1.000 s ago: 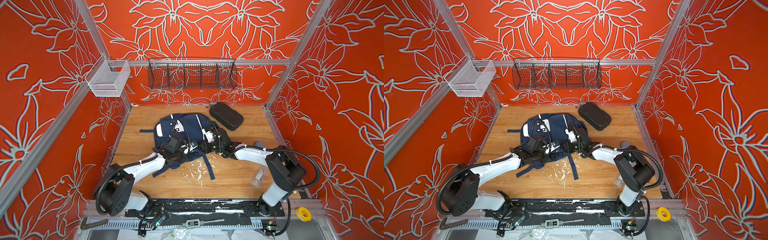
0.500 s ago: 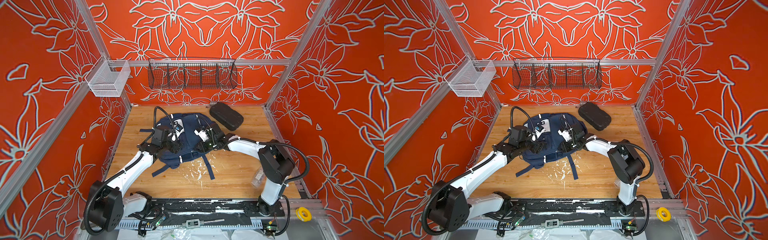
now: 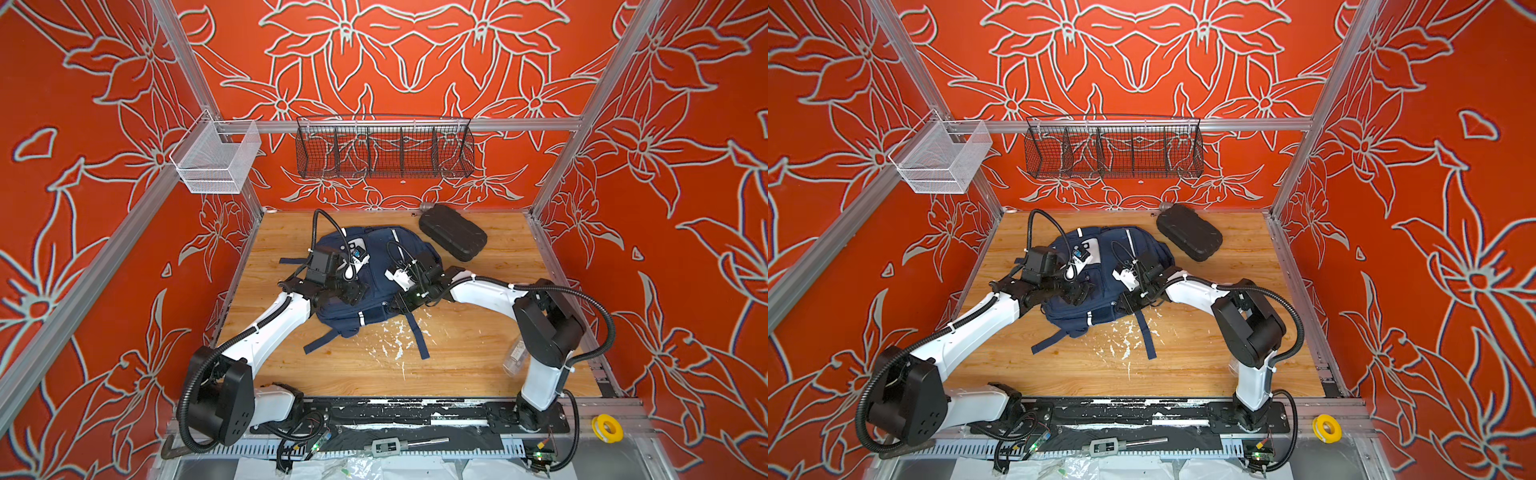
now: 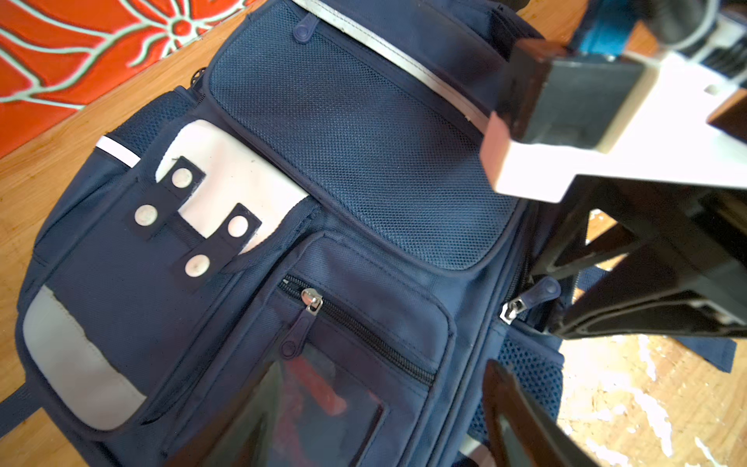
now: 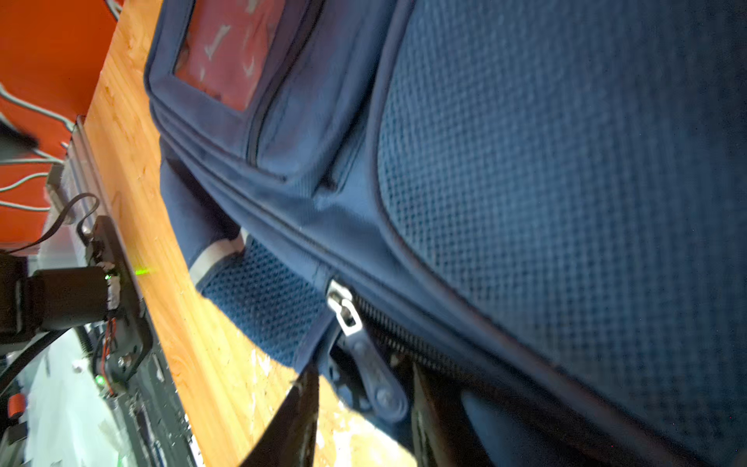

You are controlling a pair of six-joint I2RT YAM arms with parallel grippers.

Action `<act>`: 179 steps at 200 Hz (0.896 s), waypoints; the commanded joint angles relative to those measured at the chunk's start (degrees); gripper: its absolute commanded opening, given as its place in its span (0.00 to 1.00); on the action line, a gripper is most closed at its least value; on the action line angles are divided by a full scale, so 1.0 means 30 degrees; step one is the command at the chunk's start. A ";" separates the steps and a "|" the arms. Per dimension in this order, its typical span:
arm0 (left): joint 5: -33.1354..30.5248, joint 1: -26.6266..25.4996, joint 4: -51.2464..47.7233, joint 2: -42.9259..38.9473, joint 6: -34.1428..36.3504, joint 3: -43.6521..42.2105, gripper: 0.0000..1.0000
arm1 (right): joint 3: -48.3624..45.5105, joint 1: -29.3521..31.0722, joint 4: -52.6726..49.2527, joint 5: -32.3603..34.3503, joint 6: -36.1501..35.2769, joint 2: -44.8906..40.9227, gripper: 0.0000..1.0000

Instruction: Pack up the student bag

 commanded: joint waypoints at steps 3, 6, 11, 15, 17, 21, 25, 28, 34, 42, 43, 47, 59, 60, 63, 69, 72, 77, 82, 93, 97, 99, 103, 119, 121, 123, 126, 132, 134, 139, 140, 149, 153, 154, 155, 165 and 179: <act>0.0565 0.0062 -0.0575 0.0207 0.0639 0.0458 0.78 | 0.0396 0.0080 0.0308 0.0650 -0.0858 0.0341 0.41; 0.0590 0.0062 -0.0607 0.0196 0.0670 0.0464 0.78 | 0.0478 0.0080 0.0331 0.0550 -0.0932 0.0394 0.41; 0.0635 0.0062 -0.0631 0.0209 0.0718 0.0483 0.78 | 0.0623 0.0077 0.0371 0.0369 -0.0971 0.0571 0.41; 0.0680 0.0062 -0.0632 0.0223 0.0734 0.0484 0.78 | 0.0766 0.0080 0.0365 0.0162 -0.0987 0.0707 0.41; 0.0683 0.0062 -0.0640 0.0223 0.0774 0.0466 0.78 | 0.0864 0.0080 0.0342 0.0059 -0.1032 0.0793 0.41; 0.0705 0.0062 -0.0655 0.0218 0.0798 0.0466 0.78 | 0.1067 0.0080 0.0289 -0.0270 -0.1073 0.0963 0.40; 0.0744 0.0062 -0.0661 0.0238 0.0842 0.0488 0.78 | 0.1261 0.0080 0.0245 -0.0594 -0.1107 0.1155 0.39; 0.0744 0.0048 -0.0683 0.0251 0.0868 0.0504 0.79 | 0.1366 0.0080 0.0205 -0.0774 -0.1087 0.1276 0.39; 0.0696 0.0060 -0.0733 0.0254 0.0924 0.0535 0.78 | 0.1593 0.0108 0.0145 -0.1091 -0.1030 0.1492 0.38; 0.0649 0.0062 -0.0815 0.0282 0.1008 0.0569 0.78 | 0.1706 0.0136 0.0169 -0.1572 -0.0990 0.1680 0.36; 0.0642 0.0062 -0.0826 0.0282 0.1015 0.0559 0.78 | 0.1707 0.0152 0.0178 -0.1594 -0.0989 0.1686 0.35; 0.0660 0.0062 -0.0862 0.0304 0.1089 0.0604 0.78 | 0.1693 0.0191 0.0254 -0.1682 -0.0964 0.1718 0.35; 0.0589 0.0062 -0.0953 0.0283 0.1225 0.0632 0.78 | 0.1569 0.0252 0.0317 -0.2007 -0.0985 0.1808 0.32; 0.0598 0.0062 -0.0968 0.0282 0.1255 0.0634 0.78 | 0.1548 0.0255 0.0366 -0.2102 -0.0987 0.1815 0.31; 0.0602 0.0062 -0.0996 0.0297 0.1282 0.0658 0.78 | 0.1493 0.0256 0.0437 -0.2197 -0.0962 0.1802 0.31; 0.0588 0.0061 -0.1038 0.0312 0.1370 0.0660 0.78 | 0.1397 0.0285 0.0575 -0.2216 -0.0872 0.1830 0.28; 0.0571 0.0062 -0.1042 0.0312 0.1399 0.0687 0.78 | 0.1350 0.0285 0.0631 -0.2193 -0.0834 0.1811 0.27; 0.0559 0.0062 -0.1042 0.0304 0.1445 0.0693 0.78 | 0.1252 0.0285 0.0747 -0.2312 -0.0841 0.1746 0.24; 0.0554 0.0062 -0.1070 0.0339 0.1483 0.0737 0.78 | 0.1183 0.0286 0.0814 -0.2375 -0.0828 0.1688 0.22; 0.0612 0.0062 -0.1170 0.0424 0.1575 0.0820 0.78 | 0.1023 0.0314 0.0890 -0.2189 -0.0780 0.1483 0.17; 0.0652 0.0077 -0.1243 0.0480 0.1610 0.0867 0.78 | 0.0984 0.0300 0.0879 -0.2214 -0.0821 0.1411 0.16; 0.0684 0.0066 -0.1290 0.0529 0.1660 0.0906 0.78 | 0.0977 0.0311 0.0866 -0.2241 -0.0844 0.1379 0.15; 0.0774 0.0063 -0.1409 0.0592 0.1718 0.0995 0.78 | 0.0949 0.0329 0.0759 -0.2259 -0.0919 0.1287 0.15; 0.1137 0.0037 -0.2005 0.0943 0.1963 0.1380 0.78 | 0.0816 0.0314 0.0316 -0.2061 -0.1089 0.1002 0.13; 0.1179 0.0034 -0.2067 0.0989 0.2019 0.1393 0.78 | 0.0803 0.0314 0.0249 -0.2057 -0.1152 0.0991 0.12; 0.1225 0.0033 -0.2126 0.1030 0.2099 0.1426 0.78 | 0.0778 0.0314 0.0188 -0.2070 -0.1220 0.0959 0.11; 0.1273 0.0022 -0.2251 0.1104 0.2190 0.1441 0.78 | 0.0749 0.0314 0.0074 -0.2032 -0.1306 0.0918 0.11; 0.1287 -0.0053 -0.2370 0.1235 0.2372 0.1474 0.78 | 0.0690 0.0314 -0.0102 -0.1889 -0.1408 0.0853 0.10; 0.1245 -0.0069 -0.2385 0.1282 0.2422 0.1446 0.78 | 0.0669 0.0307 -0.0141 -0.1823 -0.1423 0.0837 0.10; 0.1112 -0.0194 -0.2439 0.1398 0.2623 0.1401 0.78 | 0.0653 0.0313 -0.0307 -0.1779 -0.1493 0.0799 0.10; 0.1079 -0.0227 -0.2459 0.1412 0.2672 0.1385 0.78 | 0.0653 0.0299 -0.0338 -0.1785 -0.1519 0.0806 0.10; 0.0426 -0.0621 -0.2337 0.1465 0.3100 0.1129 0.78 | 0.0651 0.0285 -0.0505 -0.1852 -0.1554 0.0837 0.10; 0.0090 -0.0813 -0.2152 0.1457 0.3247 0.0947 0.78 | 0.0653 0.0289 -0.0511 -0.1878 -0.1523 0.0880 0.10; 0.0026 -0.0859 -0.2095 0.1470 0.3292 0.0894 0.78 | 0.0653 0.0287 -0.0514 -0.1879 -0.1490 0.0875 0.10; -0.0050 -0.0896 -0.2052 0.1447 0.3314 0.0838 0.78 | 0.0653 0.0286 -0.0515 -0.1879 -0.1488 0.0873 0.10; -0.0287 -0.1147 -0.1459 0.1372 0.3664 0.0228 0.78 | 0.0568 0.0281 -0.0350 -0.1896 -0.1337 0.0931 0.09; -0.0419 -0.1339 -0.0815 0.1259 0.3732 -0.0406 0.78 | 0.0391 0.0207 -0.0053 -0.1852 -0.1054 0.0963 0.05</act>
